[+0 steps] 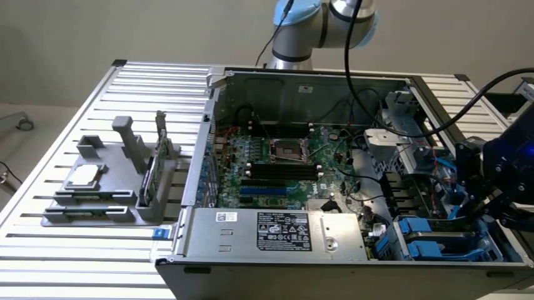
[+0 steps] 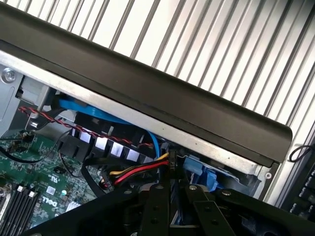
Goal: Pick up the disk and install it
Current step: 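Insert the first disk wire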
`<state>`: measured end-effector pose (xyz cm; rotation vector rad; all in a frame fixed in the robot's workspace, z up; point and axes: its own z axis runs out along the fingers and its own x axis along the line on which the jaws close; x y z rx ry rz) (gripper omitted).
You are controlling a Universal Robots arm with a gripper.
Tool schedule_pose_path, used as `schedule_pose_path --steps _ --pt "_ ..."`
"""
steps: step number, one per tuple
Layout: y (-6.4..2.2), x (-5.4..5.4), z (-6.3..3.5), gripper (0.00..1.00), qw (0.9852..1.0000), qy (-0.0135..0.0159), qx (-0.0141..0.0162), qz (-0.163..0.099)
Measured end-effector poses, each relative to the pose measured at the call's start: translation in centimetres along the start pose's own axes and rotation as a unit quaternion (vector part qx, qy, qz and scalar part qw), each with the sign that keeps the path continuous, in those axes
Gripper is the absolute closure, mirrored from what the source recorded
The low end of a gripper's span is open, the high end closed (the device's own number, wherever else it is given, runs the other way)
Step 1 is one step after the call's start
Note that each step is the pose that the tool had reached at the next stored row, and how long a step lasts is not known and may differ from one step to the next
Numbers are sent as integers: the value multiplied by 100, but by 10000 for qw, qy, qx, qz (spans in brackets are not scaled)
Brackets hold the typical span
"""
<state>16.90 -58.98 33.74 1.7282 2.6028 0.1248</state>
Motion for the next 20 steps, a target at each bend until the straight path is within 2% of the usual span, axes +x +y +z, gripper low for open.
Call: schedule_pose_path --steps 7,14,20 --pt "-63 29 -43 83 10000 41 3 12" --pt "-114 50 -41 83 10000 39 3 25" --pt "-132 57 -41 83 9997 24 -4 238"
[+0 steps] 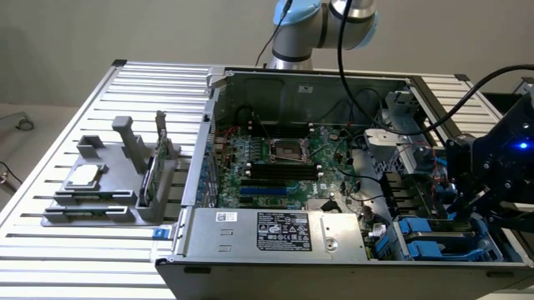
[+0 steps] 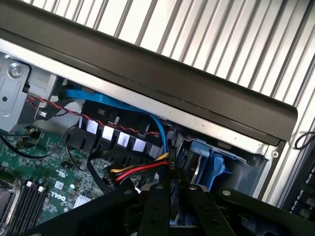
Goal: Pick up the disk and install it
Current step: 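Insert the first disk wire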
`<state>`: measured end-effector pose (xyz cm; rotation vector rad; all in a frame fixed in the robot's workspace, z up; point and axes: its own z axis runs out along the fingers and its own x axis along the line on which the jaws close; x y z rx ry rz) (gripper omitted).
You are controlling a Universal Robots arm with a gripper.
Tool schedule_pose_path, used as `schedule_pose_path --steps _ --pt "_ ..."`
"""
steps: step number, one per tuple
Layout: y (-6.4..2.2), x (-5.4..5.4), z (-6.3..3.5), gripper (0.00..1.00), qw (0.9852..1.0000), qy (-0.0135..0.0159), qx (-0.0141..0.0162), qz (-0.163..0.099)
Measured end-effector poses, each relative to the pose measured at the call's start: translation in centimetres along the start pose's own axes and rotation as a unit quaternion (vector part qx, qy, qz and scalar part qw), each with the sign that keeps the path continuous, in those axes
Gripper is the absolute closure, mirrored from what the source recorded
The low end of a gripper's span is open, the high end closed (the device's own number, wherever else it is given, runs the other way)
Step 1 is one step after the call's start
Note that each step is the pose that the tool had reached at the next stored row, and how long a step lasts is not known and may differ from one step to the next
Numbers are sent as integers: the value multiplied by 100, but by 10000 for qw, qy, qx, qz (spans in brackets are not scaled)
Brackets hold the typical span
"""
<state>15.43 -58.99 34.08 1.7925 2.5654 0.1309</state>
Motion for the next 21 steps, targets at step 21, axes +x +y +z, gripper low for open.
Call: schedule_pose_path --steps 21 --pt "-35 25 -124 83 9997 82 95 228"
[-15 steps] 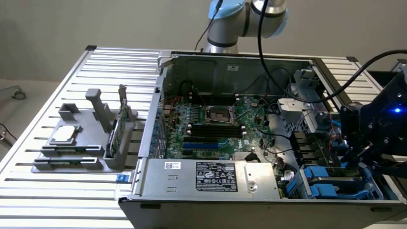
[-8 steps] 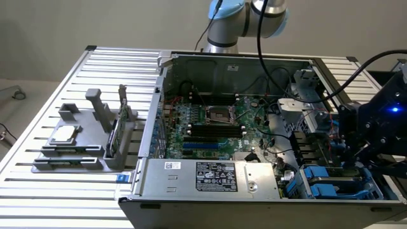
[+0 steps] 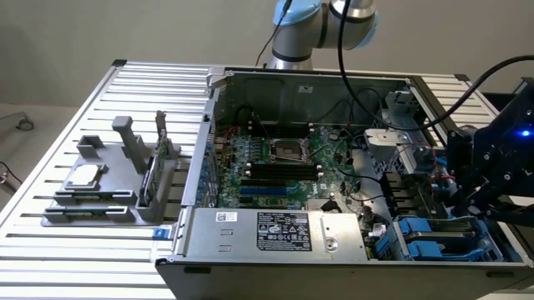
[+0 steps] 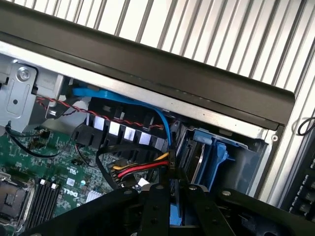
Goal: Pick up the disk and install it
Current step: 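Insert the first disk wire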
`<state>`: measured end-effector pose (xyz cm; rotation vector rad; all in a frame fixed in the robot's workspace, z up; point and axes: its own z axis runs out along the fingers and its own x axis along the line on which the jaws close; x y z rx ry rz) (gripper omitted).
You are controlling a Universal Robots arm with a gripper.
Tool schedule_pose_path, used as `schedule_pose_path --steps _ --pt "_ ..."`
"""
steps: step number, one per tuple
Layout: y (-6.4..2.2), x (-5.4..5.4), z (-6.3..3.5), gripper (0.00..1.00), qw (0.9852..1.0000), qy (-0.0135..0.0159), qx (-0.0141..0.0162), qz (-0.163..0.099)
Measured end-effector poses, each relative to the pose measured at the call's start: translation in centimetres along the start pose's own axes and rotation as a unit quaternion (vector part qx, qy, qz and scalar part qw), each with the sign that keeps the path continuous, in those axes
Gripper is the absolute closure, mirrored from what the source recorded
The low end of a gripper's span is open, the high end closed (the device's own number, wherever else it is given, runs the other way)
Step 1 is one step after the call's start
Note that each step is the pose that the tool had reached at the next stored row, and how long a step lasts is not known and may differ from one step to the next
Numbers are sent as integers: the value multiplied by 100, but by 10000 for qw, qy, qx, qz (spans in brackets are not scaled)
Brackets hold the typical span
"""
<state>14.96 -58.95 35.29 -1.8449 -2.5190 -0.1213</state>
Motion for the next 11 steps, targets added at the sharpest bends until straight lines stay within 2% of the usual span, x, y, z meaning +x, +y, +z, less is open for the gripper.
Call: schedule_pose_path --steps 2,8,11 --pt "-2 2 -4 83 10000 -24 7 5" --pt "-7 3 -5 83 9998 -182 59 58" --pt "-8 2 -3 83 9997 -210 89 131"
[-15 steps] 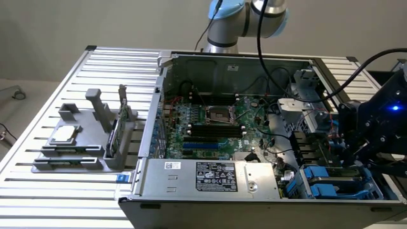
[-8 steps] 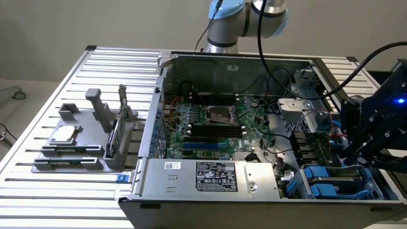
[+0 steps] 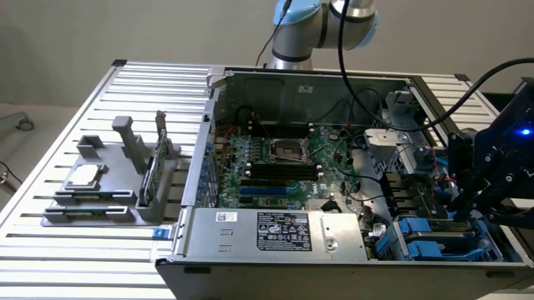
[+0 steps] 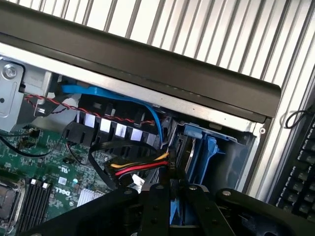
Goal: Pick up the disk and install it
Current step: 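Insert the first disk wire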
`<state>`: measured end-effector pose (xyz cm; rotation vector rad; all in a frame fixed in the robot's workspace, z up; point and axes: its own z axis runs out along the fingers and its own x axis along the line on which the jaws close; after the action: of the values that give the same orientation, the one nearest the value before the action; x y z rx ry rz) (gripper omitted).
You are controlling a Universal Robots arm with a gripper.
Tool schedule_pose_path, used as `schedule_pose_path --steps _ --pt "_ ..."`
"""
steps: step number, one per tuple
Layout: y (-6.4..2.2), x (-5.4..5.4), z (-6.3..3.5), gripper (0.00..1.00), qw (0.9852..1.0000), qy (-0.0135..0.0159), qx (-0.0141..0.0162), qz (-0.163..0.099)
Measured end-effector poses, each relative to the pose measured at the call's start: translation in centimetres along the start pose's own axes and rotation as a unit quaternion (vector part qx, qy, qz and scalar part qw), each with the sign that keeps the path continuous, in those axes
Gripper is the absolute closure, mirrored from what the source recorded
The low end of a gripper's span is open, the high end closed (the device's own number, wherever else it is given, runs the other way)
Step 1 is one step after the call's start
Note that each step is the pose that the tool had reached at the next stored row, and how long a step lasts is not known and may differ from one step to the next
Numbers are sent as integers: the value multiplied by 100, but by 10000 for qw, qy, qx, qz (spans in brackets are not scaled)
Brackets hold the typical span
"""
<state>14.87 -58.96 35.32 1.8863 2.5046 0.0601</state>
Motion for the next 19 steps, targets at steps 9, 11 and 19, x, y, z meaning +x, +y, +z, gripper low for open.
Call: schedule_pose_path --steps 9,11,19 --pt "0 0 25 83 9984 0 96 566" --pt "-1 0 47 83 9972 -1 105 741" --pt "5 -2 101 83 9932 -6 132 1154"
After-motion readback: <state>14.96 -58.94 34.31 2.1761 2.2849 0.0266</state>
